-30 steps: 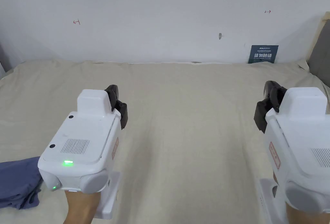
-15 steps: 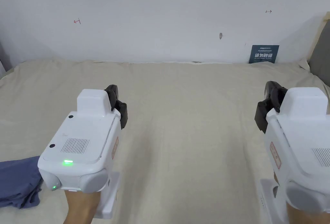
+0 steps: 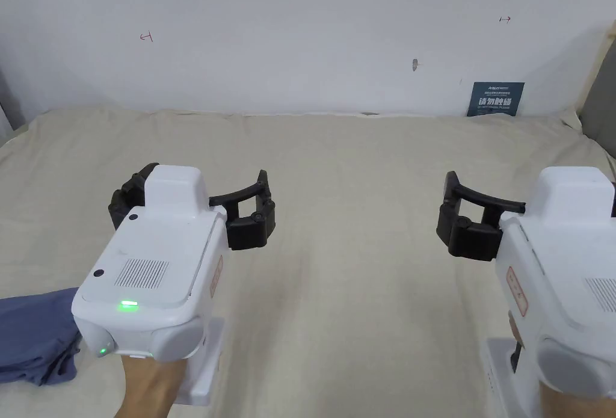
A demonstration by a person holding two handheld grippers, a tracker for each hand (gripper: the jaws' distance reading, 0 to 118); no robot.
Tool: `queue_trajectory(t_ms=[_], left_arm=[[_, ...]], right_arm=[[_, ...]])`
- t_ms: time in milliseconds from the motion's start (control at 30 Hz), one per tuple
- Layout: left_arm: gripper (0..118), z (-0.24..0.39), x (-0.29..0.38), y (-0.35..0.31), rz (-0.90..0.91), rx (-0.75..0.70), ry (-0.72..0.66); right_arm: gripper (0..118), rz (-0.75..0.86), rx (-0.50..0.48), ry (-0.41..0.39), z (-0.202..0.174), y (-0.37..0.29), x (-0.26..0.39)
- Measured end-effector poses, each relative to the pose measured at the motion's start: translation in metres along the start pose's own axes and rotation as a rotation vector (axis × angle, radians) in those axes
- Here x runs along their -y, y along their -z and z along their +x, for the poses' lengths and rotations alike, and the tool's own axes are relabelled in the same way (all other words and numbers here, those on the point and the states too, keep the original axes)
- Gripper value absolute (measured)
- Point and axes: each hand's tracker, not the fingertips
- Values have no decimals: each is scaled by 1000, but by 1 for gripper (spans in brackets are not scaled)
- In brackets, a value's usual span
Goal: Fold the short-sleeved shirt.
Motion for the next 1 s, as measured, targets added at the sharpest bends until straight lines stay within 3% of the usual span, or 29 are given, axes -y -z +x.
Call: queue_trajectory(t_ms=[1000], left_arm=[[118,-5,-2,-4,26,-14,-22]], right_arm=[[118,9,-6,-4,-3,0,-3]])
